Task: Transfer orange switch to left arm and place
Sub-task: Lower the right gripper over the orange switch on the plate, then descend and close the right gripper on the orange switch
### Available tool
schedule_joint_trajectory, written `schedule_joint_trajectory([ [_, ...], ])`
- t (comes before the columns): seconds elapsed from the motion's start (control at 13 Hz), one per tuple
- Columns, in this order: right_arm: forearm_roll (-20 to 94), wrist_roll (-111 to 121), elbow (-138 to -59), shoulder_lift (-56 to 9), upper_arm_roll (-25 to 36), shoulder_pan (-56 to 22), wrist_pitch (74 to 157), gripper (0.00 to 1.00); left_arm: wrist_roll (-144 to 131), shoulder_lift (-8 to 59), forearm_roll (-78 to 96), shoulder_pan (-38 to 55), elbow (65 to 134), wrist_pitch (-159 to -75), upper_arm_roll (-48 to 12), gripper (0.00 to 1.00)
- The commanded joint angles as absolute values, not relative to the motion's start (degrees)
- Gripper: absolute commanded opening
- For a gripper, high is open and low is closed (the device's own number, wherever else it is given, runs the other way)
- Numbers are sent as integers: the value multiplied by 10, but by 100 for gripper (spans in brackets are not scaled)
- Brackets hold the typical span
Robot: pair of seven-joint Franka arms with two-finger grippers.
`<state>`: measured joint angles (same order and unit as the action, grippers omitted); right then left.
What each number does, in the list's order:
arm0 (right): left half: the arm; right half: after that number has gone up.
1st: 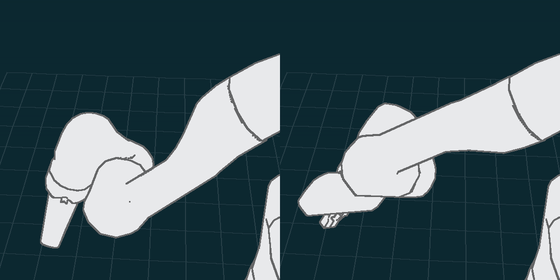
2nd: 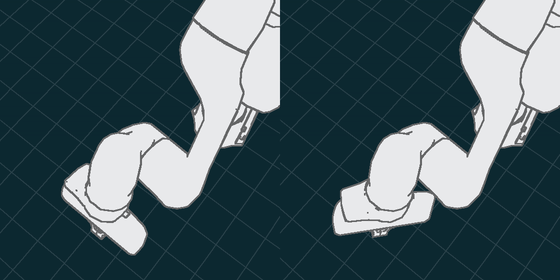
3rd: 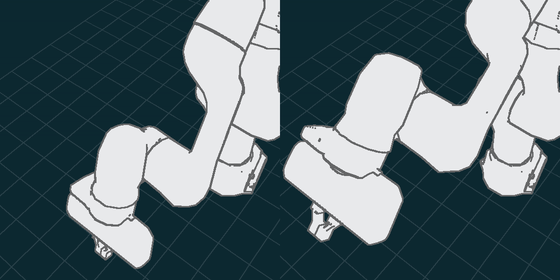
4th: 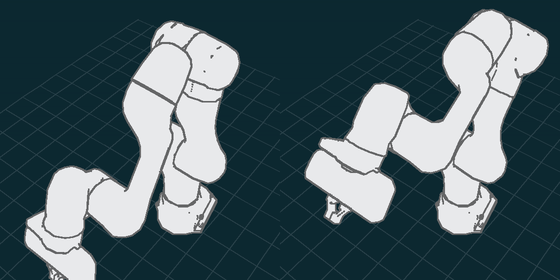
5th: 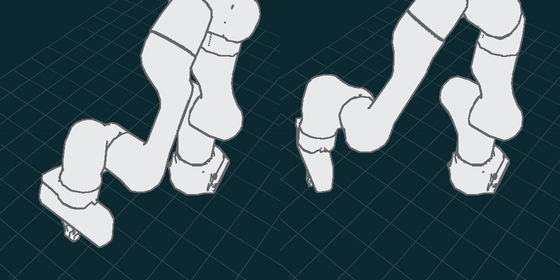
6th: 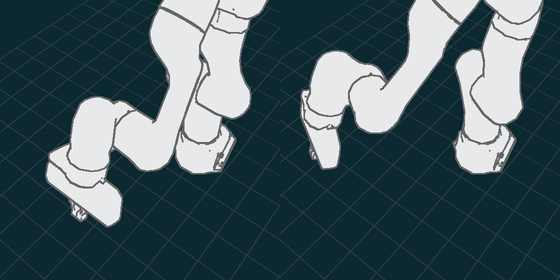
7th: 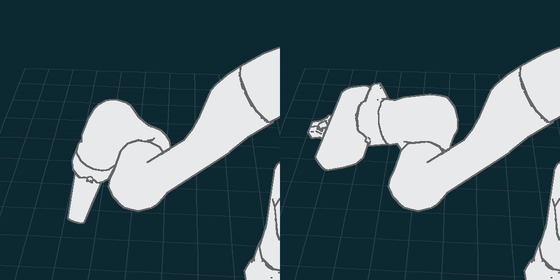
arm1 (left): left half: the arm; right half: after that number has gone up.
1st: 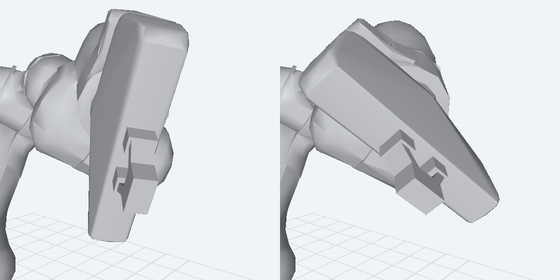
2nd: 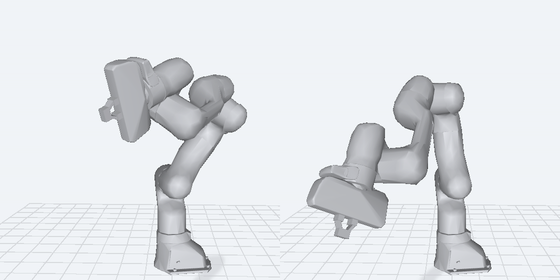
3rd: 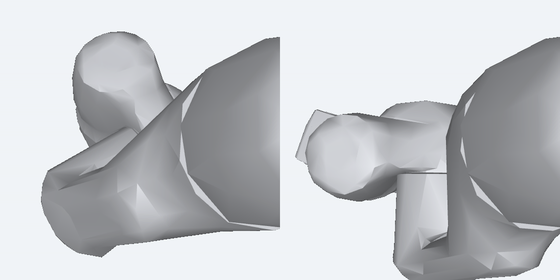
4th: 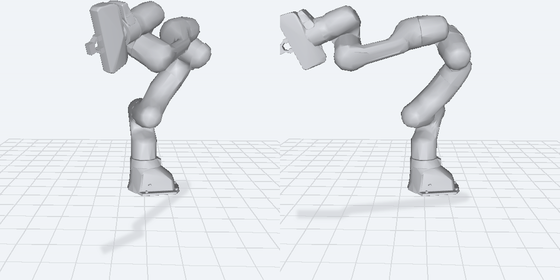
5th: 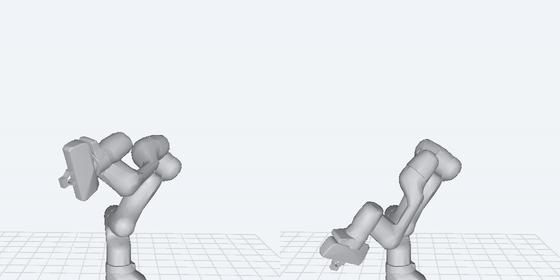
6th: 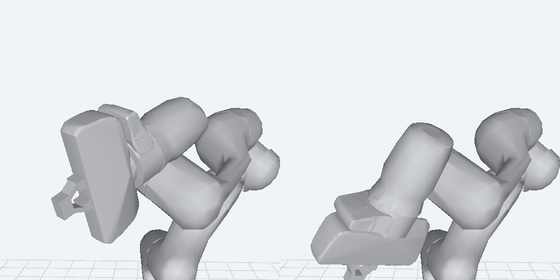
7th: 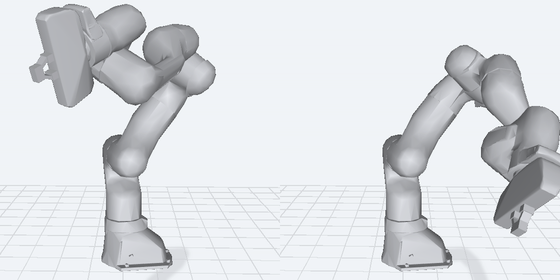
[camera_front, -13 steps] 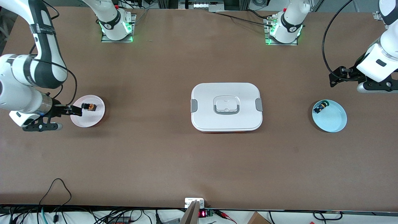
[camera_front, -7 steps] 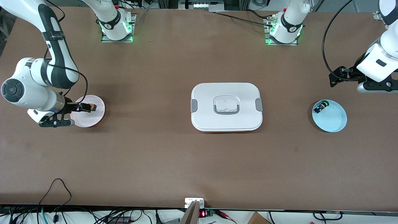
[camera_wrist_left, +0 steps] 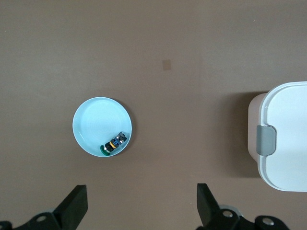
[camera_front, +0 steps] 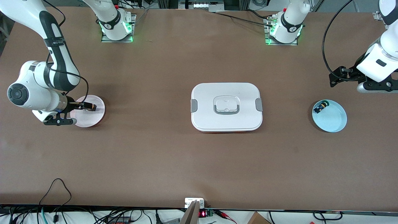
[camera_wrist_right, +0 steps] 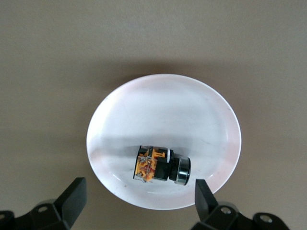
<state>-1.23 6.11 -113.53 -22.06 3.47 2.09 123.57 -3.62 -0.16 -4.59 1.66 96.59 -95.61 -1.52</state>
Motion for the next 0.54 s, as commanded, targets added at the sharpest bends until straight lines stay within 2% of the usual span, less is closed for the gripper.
schedule_joint_trajectory([
  [0.0,-18,65,-1140,-236,31,32,1258,100,-24,3,-40,17,959,-957,-13,100],
  [0.46,-19,65,-1172,-242,32,35,1312,100,-25,3,-40,16,959,-957,-12,100],
])
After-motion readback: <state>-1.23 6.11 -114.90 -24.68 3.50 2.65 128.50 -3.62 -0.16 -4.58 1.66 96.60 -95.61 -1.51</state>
